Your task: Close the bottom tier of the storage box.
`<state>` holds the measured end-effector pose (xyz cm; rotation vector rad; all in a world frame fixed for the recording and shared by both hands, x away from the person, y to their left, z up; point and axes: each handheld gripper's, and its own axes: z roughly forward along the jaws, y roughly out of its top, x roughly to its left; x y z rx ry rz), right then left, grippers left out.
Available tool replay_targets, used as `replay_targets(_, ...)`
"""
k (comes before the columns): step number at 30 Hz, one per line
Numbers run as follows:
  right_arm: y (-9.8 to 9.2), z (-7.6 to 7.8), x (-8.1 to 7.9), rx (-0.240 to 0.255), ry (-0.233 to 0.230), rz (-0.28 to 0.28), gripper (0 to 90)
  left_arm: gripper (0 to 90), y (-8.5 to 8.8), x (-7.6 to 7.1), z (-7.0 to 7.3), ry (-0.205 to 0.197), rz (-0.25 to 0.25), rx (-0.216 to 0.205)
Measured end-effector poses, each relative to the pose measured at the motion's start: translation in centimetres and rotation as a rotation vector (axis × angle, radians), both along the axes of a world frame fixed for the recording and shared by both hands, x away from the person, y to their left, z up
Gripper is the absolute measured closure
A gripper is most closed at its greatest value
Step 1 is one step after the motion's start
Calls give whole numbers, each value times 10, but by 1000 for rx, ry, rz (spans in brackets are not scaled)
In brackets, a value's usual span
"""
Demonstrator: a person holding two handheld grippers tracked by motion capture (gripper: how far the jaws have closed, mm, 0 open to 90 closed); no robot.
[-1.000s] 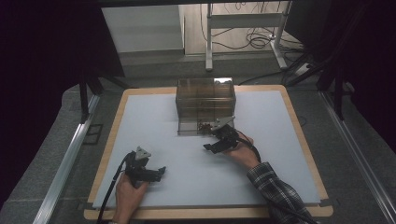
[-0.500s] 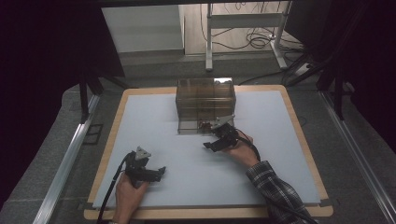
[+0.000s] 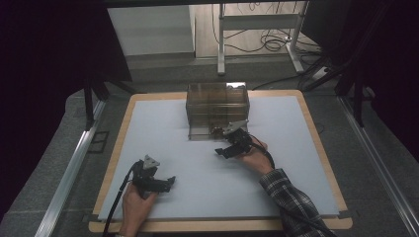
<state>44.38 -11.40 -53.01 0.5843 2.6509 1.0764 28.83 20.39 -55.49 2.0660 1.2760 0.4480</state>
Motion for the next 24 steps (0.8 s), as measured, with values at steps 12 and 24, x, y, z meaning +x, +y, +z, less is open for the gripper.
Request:
replay_targets(12,1,-1,6,5,-8,-5,272,0,0,0,0,0,0,0)
replay_targets(24,3,-1,10,8,-21,-10,272,0,0,0,0,0,0,0)
